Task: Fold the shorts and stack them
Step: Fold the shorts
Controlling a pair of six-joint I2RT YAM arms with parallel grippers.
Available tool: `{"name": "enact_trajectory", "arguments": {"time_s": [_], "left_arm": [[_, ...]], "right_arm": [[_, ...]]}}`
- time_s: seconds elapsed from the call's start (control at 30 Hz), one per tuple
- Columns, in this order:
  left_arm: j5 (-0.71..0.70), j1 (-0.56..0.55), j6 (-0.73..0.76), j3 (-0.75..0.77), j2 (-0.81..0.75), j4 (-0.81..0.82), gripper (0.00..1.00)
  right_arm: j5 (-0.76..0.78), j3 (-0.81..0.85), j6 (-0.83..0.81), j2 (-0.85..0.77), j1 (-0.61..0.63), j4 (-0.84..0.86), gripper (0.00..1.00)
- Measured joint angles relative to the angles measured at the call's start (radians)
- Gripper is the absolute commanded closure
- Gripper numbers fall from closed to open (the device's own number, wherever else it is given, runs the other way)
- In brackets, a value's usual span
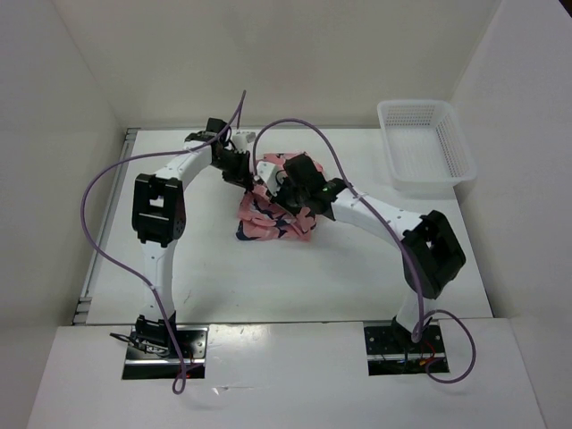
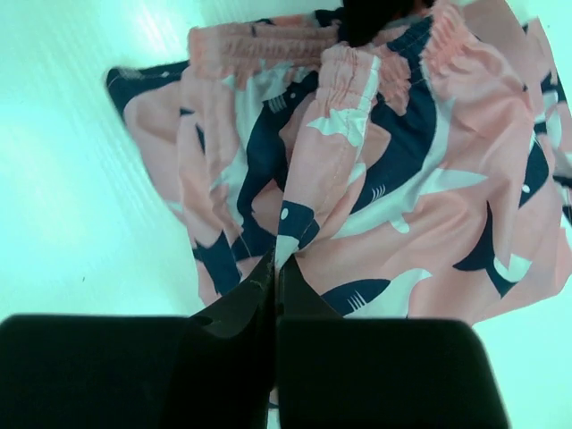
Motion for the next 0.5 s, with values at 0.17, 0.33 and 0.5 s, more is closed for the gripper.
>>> {"name": "enact_trajectory", "arguments": {"time_s": [0.17,0.33,0.5], "left_arm": [[0.014,0.000,-0.002,0.011,0.002,-0.009,0.90],[-0.028,0.028,0.002,0.011,0.028,0.020,0.78],[-0.040,0.043,0.009,0.006,0.032,0.023,0.37]], "right_arm": [[-0.040,-0.101,-0.043,-0.050,0.013,0.040,0.60],[-0.083,-0.126,-0.077,-0.020,0.074,0.016,0.47],[-0.092,-0.072,-0.061,0.004,0.086,0.016,0.47]]}}
